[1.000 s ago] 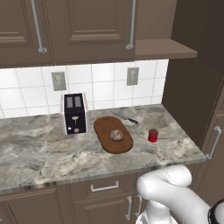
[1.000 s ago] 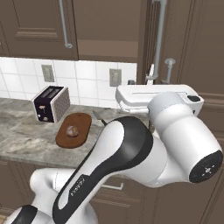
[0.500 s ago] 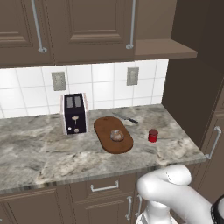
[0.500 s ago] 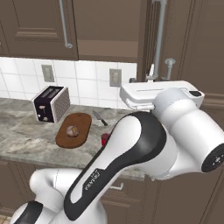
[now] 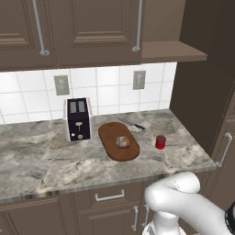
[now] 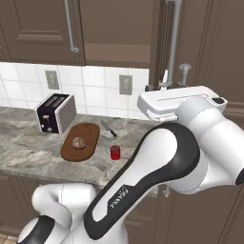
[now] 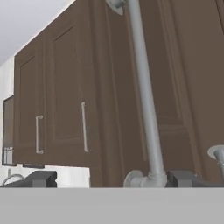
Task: Pick the bread, place it on the cutting board, pick the jam, place it on the counter, and close the cabinet.
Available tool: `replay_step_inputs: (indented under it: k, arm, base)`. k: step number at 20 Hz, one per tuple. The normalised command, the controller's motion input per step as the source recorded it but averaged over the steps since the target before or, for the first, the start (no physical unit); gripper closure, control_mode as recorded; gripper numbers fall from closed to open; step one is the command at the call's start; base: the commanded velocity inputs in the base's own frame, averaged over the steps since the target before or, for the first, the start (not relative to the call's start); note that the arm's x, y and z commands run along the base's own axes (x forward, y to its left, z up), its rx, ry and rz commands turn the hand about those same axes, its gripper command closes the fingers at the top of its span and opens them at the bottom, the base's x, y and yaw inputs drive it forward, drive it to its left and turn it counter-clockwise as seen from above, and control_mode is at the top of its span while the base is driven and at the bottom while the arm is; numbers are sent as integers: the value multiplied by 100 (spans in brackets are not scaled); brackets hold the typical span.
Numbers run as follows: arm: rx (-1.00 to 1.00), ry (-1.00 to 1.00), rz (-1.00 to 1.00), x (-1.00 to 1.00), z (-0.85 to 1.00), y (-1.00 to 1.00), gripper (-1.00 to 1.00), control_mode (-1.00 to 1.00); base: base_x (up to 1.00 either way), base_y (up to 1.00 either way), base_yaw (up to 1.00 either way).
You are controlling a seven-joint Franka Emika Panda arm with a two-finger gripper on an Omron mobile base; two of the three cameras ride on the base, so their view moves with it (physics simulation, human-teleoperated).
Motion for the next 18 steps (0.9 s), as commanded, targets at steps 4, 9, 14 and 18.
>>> replay_step_inputs:
  k: [4, 9, 14, 18]
  arm:
    - [0, -3, 7, 0, 0, -8, -100, -100]
    - [0, -1, 6, 10, 0, -1, -100, -100]
    - [0, 0, 5, 25, 0, 0, -100, -100]
    - [0, 0, 5, 22, 0, 0, -100, -100]
  base:
    - [0, 0, 0]
    - [0, 0, 0]
    - [0, 0, 0]
    - [0, 0, 0]
